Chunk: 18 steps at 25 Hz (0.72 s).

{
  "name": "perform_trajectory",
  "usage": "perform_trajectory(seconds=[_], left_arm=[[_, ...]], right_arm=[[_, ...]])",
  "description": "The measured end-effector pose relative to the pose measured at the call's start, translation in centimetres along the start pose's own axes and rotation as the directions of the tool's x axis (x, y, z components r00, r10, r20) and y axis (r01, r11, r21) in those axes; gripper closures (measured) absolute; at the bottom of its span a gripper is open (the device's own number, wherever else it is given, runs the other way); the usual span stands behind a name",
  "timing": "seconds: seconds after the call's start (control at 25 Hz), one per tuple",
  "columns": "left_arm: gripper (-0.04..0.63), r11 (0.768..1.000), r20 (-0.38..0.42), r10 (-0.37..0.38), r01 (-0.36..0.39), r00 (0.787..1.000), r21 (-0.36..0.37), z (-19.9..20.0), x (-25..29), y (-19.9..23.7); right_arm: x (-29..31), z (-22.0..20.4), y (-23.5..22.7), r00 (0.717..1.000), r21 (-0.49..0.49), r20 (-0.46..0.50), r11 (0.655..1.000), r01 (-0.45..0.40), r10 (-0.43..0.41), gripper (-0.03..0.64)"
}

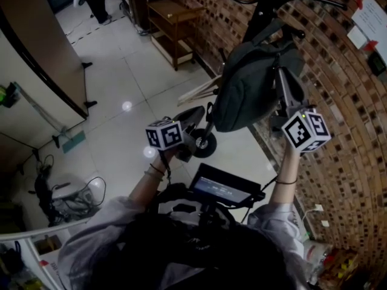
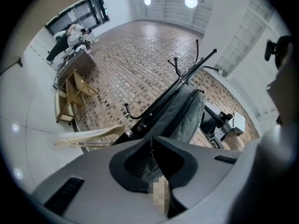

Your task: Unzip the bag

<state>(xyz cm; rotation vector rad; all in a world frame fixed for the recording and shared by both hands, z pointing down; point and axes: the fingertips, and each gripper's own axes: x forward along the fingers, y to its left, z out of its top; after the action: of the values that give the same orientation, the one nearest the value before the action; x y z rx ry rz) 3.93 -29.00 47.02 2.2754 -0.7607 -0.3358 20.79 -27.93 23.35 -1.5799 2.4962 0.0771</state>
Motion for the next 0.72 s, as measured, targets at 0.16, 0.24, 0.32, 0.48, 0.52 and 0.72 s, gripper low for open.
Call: perform_trajectory(seconds=[0.16, 0.24, 0.32, 0.48, 0.52, 0.72], left_arm=[[0.571, 1.0, 0.039, 0.007, -0.008, 0.999, 0.019, 1.8, -0.6, -0.5], [0.572, 1.0, 0.06, 0.008, -0.009, 0.998, 0.024, 2.6, -0.7, -0.9], [0.572, 0.999, 0.073, 0.008, -0.011, 0.997, 0.033, 3.1, -0.8, -1.3], [0.572, 0.997, 0.08, 0.009, -0.015, 0.997, 0.073, 3.5, -0.9, -2.3], [0.572, 0.996, 0.081, 0.012, -0.019, 0.997, 0.086, 3.6, -0.9, -2.4], [0.572, 0.991, 0.08, 0.026, -0.037, 0.996, 0.131, 3.7, -0.3, -2.9]], right_arm=[[-1.5, -2.2, 0.6, 1.0, 0.015, -0.024, 1.0, 0.009, -0.008, 0.566], [-2.4, -3.6, 0.8, 0.999, 0.021, -0.04, 0.999, 0.025, -0.024, 0.582], [-3.3, -4.8, 0.9, 0.998, 0.037, -0.042, 0.998, 0.043, -0.042, 0.591], [-5.1, -7.3, 1.0, 0.996, 0.093, -0.043, 0.992, 0.087, -0.083, 0.619], [-5.5, -8.0, 1.1, 0.995, 0.102, -0.05, 0.99, 0.094, -0.09, 0.619], [-6.7, -11.4, 1.9, 0.986, 0.127, -0.103, 0.981, 0.146, -0.133, 0.621]])
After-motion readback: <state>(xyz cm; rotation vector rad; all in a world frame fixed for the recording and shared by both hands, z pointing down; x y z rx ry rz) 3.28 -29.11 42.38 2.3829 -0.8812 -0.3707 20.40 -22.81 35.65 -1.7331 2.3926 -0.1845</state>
